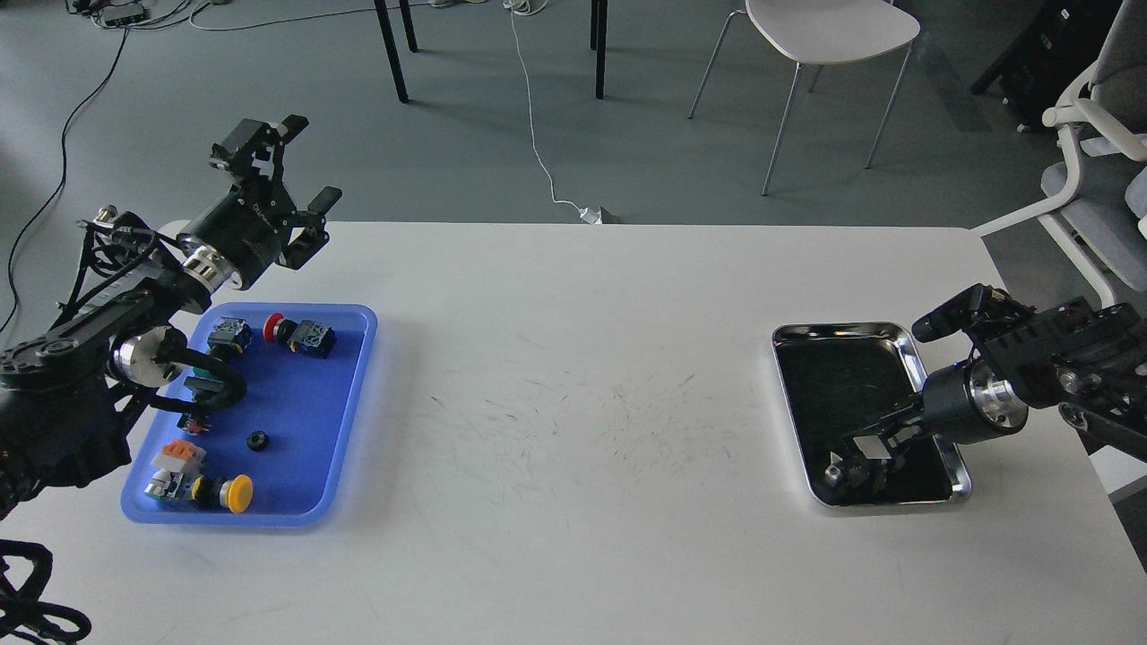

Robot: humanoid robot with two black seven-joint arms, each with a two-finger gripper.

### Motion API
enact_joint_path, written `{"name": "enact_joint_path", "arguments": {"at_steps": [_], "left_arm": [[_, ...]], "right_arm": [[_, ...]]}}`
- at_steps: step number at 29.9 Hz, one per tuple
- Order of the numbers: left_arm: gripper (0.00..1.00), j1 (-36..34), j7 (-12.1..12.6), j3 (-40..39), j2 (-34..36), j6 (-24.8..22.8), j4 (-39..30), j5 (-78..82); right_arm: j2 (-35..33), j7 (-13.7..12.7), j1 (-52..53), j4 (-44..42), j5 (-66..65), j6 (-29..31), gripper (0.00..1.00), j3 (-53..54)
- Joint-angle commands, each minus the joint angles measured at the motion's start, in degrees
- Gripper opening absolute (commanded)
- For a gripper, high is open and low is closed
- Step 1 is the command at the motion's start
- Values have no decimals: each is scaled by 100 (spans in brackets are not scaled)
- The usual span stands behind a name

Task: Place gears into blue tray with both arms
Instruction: 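Close the right gripper on the black part in the metal tray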

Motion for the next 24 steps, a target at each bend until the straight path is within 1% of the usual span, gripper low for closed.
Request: {"name": "enact_joint_path", "arguments": {"at_steps": [1, 6, 13, 17, 24], "left_arm": [[99, 7, 0, 0, 17, 0, 0, -3], [99, 7, 0, 0, 17, 0, 0, -3], [99, 16, 0, 0, 8, 0, 44, -3], [99, 25, 0, 0, 8, 0, 44, -12], [99, 60, 0, 0, 8, 0, 70, -12]], "right_arm": [[-2, 0, 25, 12, 0, 0, 42, 0], [-2, 0, 113, 20, 0, 0, 42, -44], [-10, 0, 552, 29, 26, 0, 42, -545], [-2, 0, 623, 108, 52, 0, 44, -607], [-2, 0, 650, 275, 44, 0, 45, -624]]}}
